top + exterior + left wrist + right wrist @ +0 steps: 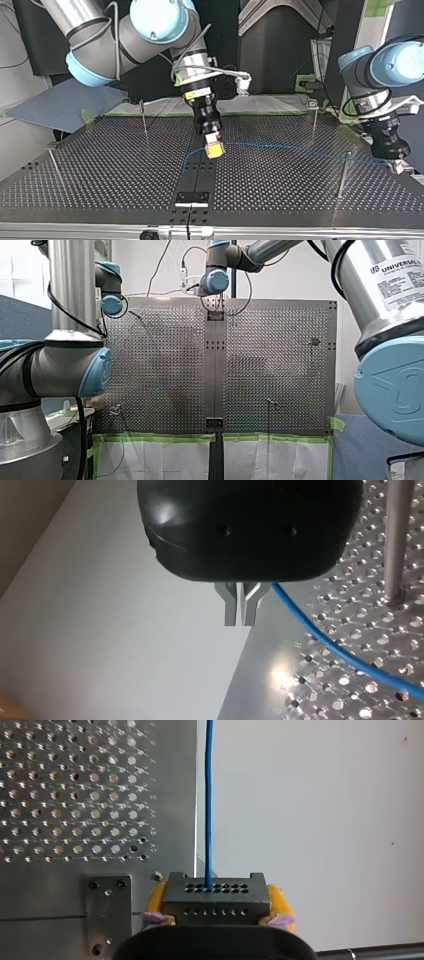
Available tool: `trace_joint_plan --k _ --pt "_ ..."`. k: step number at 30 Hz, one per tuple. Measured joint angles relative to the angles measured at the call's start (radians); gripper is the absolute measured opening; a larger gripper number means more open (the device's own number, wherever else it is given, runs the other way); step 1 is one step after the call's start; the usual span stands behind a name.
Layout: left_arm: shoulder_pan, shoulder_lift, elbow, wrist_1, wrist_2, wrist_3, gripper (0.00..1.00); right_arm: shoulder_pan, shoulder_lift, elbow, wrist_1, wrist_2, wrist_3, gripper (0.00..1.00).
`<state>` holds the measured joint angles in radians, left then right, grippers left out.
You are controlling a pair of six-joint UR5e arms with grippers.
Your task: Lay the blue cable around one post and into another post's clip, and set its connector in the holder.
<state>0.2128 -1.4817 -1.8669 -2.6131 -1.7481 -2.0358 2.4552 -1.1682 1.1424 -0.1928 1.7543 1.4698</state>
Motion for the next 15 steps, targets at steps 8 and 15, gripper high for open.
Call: trace_joint_plan --k 8,15 --pt "-0.010 -0.010 0.036 -0.006 0.005 -0.006 0.09 -0.010 0.003 -0.006 -0.001 -0.022 0.000 0.00" --pt "-0.016 -0.050 0.058 -0.021 0.009 -0.005 0.09 -0.006 0.029 -0.027 0.016 -0.047 -0.005 0.00"
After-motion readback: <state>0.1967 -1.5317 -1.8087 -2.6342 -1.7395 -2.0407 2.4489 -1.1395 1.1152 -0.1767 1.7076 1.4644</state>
